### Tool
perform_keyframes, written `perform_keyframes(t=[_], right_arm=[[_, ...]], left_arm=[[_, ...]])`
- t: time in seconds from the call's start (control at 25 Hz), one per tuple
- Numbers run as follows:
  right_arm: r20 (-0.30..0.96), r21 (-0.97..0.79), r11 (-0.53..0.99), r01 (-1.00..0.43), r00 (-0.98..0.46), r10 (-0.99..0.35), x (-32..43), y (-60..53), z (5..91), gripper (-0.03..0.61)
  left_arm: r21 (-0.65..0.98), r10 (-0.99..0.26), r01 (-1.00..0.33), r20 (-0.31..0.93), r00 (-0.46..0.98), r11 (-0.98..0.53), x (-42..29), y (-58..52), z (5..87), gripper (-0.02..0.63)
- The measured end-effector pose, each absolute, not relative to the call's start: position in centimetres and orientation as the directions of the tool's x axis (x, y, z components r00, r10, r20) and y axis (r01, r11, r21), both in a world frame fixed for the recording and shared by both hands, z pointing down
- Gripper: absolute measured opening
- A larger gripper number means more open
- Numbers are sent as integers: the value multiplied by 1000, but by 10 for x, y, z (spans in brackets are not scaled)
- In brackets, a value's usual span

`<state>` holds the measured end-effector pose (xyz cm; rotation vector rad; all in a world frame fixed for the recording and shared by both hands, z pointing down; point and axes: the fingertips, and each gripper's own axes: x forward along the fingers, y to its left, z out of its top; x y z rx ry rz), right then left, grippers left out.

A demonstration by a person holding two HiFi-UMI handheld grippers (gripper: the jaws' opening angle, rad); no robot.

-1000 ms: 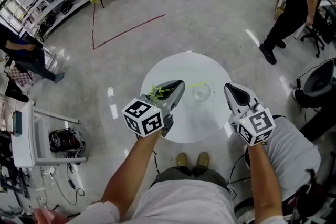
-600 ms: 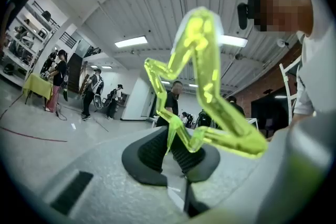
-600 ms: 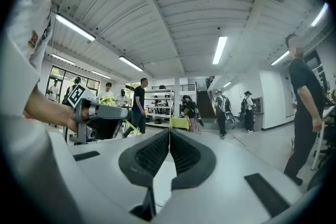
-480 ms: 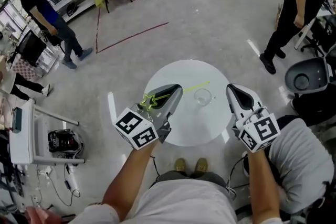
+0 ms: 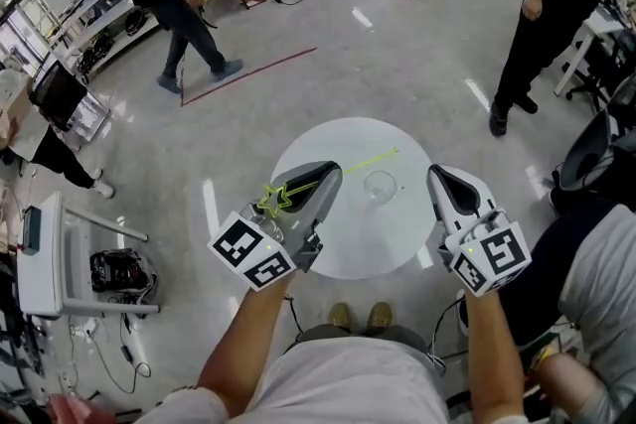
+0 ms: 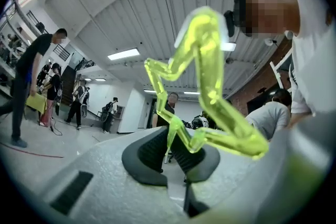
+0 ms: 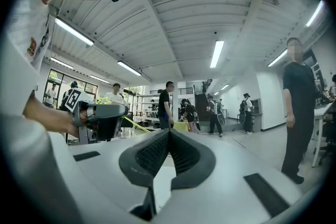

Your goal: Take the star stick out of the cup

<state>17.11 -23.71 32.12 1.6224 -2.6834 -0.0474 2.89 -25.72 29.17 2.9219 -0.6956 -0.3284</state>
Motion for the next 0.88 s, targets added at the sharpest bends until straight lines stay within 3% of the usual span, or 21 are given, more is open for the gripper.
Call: perform_keyframes(t=[0.88], right_arm=[[-12,25,469,-883,-470,-883,162,-228,326,11]], left_arm=[[163,-451,-426,-184,873,-890,26,-248,294,28]])
